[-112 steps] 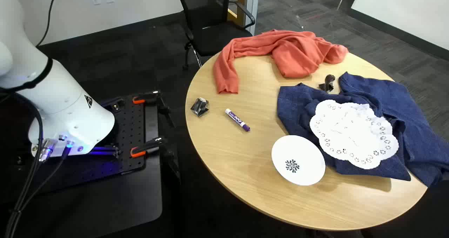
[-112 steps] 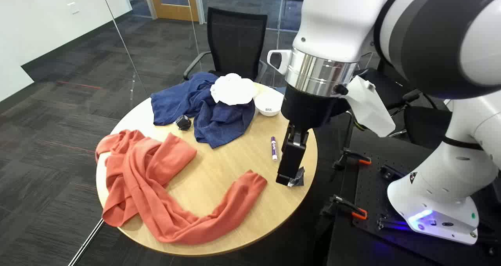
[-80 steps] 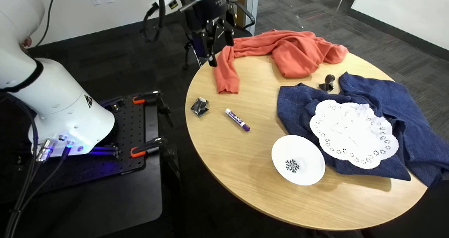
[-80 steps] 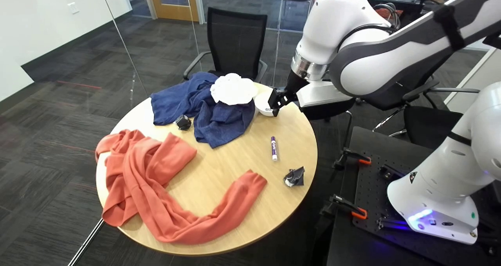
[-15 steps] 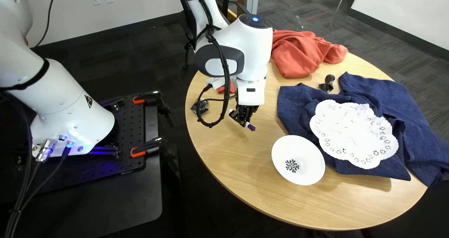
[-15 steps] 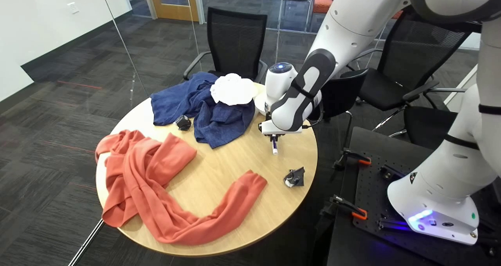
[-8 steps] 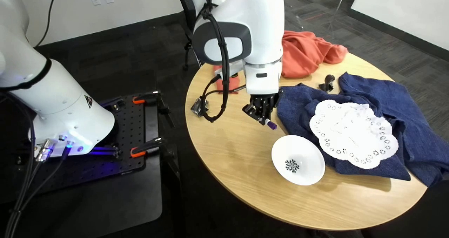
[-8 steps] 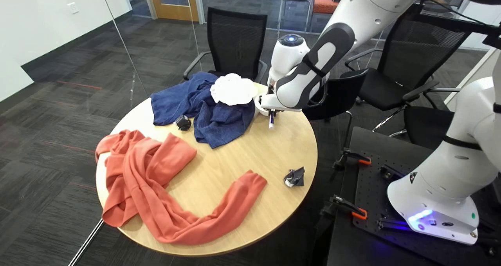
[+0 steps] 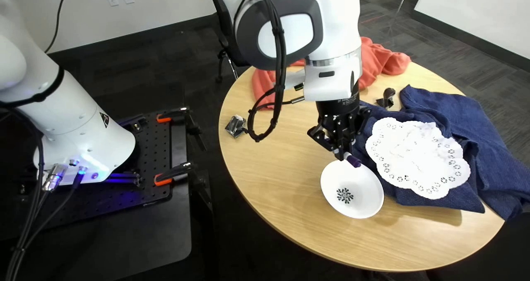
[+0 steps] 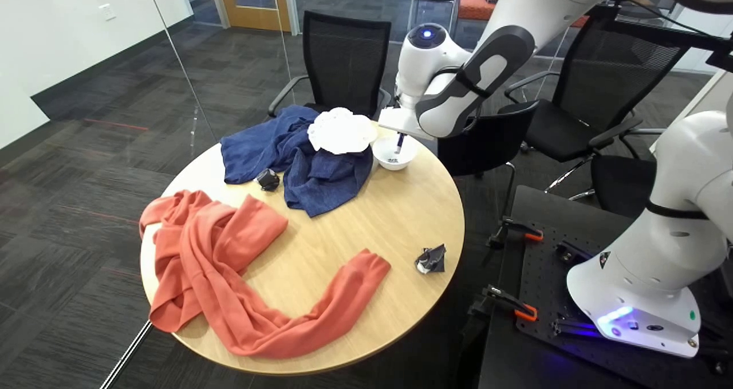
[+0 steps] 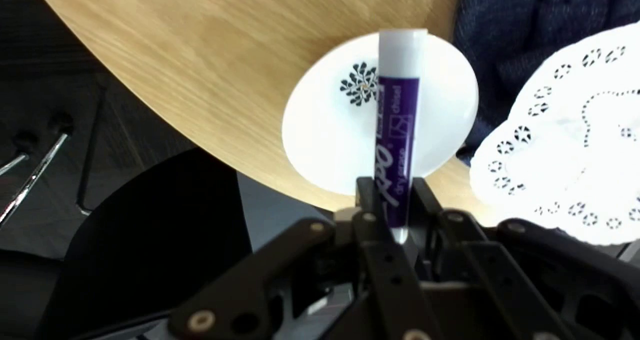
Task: Put the marker in the bowl
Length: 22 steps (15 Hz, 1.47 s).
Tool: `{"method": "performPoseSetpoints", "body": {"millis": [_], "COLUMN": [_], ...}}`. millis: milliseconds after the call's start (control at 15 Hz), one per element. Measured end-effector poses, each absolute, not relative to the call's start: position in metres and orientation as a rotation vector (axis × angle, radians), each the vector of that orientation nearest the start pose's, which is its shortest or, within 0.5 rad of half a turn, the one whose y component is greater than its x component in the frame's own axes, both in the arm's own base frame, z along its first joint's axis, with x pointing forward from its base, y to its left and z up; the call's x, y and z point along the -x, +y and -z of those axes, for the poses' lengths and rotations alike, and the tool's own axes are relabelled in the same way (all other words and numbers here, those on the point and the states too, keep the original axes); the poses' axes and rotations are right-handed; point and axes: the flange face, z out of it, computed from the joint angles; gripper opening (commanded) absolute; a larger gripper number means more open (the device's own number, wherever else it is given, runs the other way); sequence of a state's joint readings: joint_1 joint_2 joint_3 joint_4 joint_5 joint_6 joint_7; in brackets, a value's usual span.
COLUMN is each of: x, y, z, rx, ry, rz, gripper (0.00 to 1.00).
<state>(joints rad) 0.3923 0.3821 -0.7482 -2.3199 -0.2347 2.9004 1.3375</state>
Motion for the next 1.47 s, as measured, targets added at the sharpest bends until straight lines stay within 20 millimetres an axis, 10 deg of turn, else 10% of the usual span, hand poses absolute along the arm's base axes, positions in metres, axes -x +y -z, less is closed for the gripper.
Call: {"method": "performPoseSetpoints", "body": {"millis": [1467], "x": [-0.554], "y": [-0.204], "z": [-0.203], "rx": [2.446], "ry": [2.368], "rz": [0.806], "gripper": [0.05]}}
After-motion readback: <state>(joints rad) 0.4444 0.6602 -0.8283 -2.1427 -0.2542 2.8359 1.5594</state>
